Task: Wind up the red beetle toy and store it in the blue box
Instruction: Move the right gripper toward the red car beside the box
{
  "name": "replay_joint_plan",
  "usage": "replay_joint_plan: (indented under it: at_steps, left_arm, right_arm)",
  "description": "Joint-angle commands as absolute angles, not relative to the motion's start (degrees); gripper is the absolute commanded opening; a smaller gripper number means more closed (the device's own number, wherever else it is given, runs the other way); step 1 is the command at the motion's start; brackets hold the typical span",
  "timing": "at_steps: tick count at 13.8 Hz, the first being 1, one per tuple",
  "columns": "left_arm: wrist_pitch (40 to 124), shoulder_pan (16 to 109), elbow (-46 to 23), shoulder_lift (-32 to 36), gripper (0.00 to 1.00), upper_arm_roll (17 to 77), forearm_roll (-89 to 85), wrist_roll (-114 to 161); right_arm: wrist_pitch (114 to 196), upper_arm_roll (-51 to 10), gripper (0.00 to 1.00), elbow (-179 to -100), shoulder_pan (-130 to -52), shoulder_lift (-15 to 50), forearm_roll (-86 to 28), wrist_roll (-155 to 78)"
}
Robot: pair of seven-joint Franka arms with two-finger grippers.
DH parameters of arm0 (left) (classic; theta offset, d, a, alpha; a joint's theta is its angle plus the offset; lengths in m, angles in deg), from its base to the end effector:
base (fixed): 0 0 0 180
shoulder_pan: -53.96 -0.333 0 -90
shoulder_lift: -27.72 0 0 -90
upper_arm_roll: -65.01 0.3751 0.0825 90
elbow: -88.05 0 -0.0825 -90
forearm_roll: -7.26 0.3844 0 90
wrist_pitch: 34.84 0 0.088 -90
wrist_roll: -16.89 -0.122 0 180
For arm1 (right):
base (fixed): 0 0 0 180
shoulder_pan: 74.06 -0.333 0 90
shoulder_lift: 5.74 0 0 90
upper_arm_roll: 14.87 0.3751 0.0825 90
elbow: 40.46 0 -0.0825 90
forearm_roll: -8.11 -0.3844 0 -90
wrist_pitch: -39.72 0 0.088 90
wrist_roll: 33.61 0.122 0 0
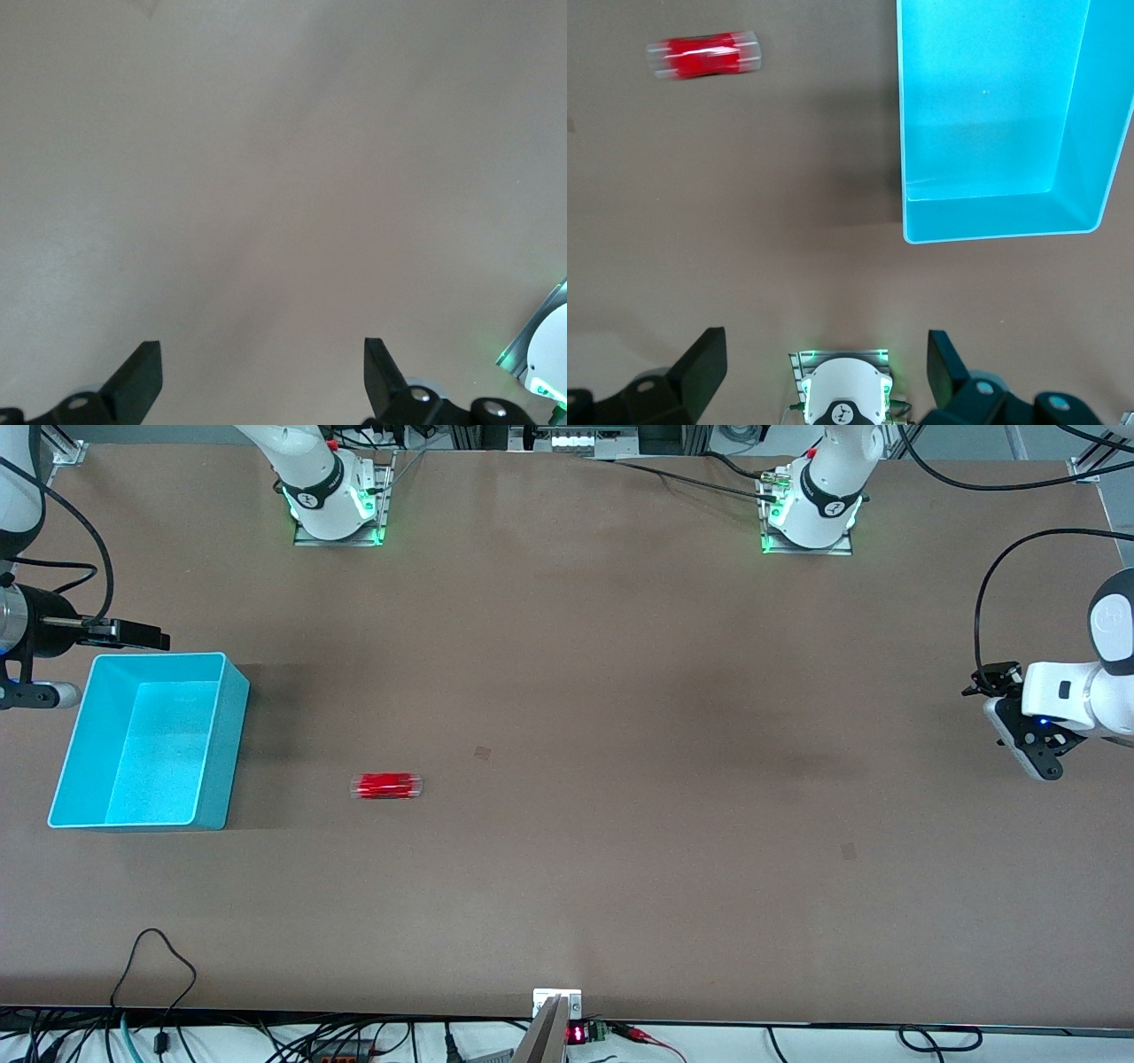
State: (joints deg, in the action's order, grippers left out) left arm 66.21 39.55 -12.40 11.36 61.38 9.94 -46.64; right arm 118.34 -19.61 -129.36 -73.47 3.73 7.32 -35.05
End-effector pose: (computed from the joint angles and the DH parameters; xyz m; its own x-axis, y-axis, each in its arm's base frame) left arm 0.6042 0.1233 0.4289 0.5735 -0.8068 -0.1422 -0.7731 -0.5904 0.2320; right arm 0.5749 -0.0478 0.5708 0.9393 -0.0632 -0.3373 -0.0702 -0.9975 -0.0085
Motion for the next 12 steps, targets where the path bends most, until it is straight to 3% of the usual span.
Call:
replay_joint_plan:
  at_steps: [1, 12]
  left_arm:
    - [64.92, 40.07, -11.35, 10.93, 1.0, 61.15, 10.95, -45.6]
    - [63.69, 40.95, -11.26, 11.19, 1.0, 61.06, 11.04, -41.92]
  right_arm:
    - [117.42, -19.35, 1.0, -129.14, -73.09, 3.66, 8.02, -35.54]
    - [116.19, -19.35, 1.0, -129.14, -72.12, 4.19, 7.58, -37.82]
